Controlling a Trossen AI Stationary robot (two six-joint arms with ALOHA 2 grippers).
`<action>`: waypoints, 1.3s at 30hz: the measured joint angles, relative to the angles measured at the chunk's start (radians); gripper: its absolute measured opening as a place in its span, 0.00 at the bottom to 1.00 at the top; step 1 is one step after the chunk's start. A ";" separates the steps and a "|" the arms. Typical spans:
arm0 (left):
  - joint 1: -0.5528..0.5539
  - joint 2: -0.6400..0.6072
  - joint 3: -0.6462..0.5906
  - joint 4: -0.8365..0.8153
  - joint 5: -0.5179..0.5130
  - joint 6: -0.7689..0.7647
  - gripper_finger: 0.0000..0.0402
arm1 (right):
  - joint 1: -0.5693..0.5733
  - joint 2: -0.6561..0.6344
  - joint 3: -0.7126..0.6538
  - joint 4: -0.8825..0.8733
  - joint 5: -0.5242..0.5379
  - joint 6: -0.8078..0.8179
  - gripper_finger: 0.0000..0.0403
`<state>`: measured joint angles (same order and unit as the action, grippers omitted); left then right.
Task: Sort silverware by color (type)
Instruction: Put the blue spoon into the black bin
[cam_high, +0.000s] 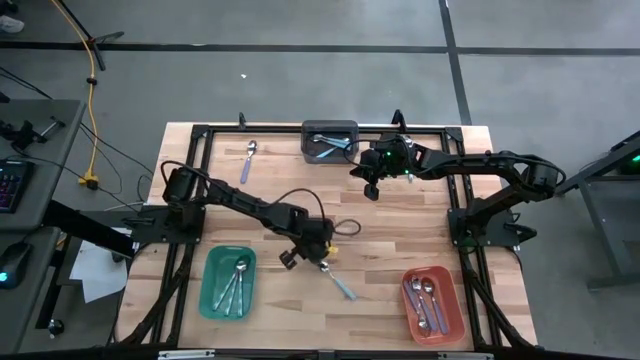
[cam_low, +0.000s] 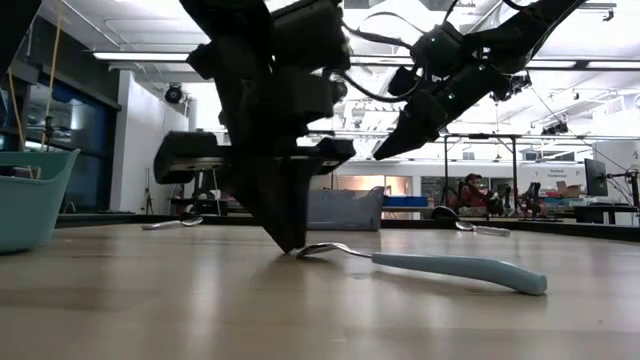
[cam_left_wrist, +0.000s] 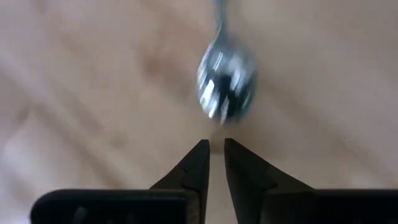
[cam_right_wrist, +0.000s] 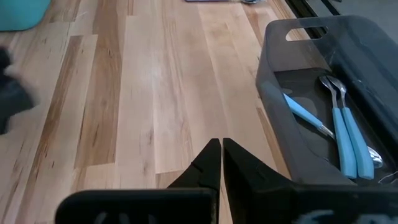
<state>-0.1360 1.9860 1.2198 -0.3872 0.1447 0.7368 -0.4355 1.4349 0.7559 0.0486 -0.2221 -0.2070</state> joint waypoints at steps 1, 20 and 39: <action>0.008 -0.008 -0.001 -0.021 -0.019 -0.002 0.09 | 0.000 0.000 0.000 0.000 0.001 0.000 0.00; -0.075 -0.048 -0.003 0.215 0.083 -0.333 0.25 | 0.000 0.000 0.000 -0.001 0.000 0.008 0.00; -0.103 0.076 0.001 0.287 -0.043 -0.288 0.27 | 0.072 0.000 0.000 0.000 0.063 0.070 0.00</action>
<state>-0.2388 2.0621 1.2205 -0.0998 0.1022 0.4486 -0.3631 1.4349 0.7559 0.0483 -0.1589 -0.1369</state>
